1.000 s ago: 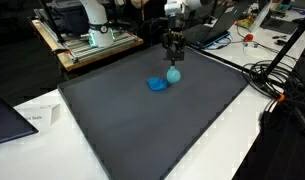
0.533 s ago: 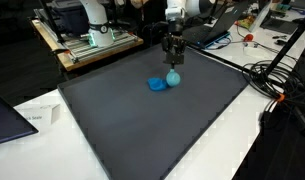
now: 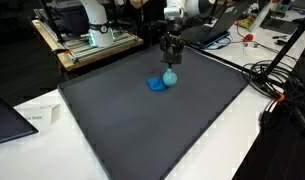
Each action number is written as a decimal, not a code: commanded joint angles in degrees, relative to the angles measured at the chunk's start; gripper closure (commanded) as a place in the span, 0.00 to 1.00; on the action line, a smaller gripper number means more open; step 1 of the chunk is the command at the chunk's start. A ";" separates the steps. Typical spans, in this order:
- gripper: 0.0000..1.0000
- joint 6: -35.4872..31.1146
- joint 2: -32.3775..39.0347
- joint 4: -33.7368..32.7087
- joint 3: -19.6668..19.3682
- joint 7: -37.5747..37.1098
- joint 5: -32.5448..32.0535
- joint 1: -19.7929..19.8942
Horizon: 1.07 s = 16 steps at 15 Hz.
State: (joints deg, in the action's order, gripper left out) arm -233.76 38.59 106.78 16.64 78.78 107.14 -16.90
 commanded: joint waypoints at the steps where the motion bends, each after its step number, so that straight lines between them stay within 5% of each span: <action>1: 0.78 -0.77 -2.86 -1.95 2.84 6.96 6.06 3.84; 16: 0.78 -1.91 -2.75 -17.36 9.79 35.88 27.81 17.13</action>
State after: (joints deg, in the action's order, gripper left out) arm -234.01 35.03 94.32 24.61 107.33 129.99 -2.66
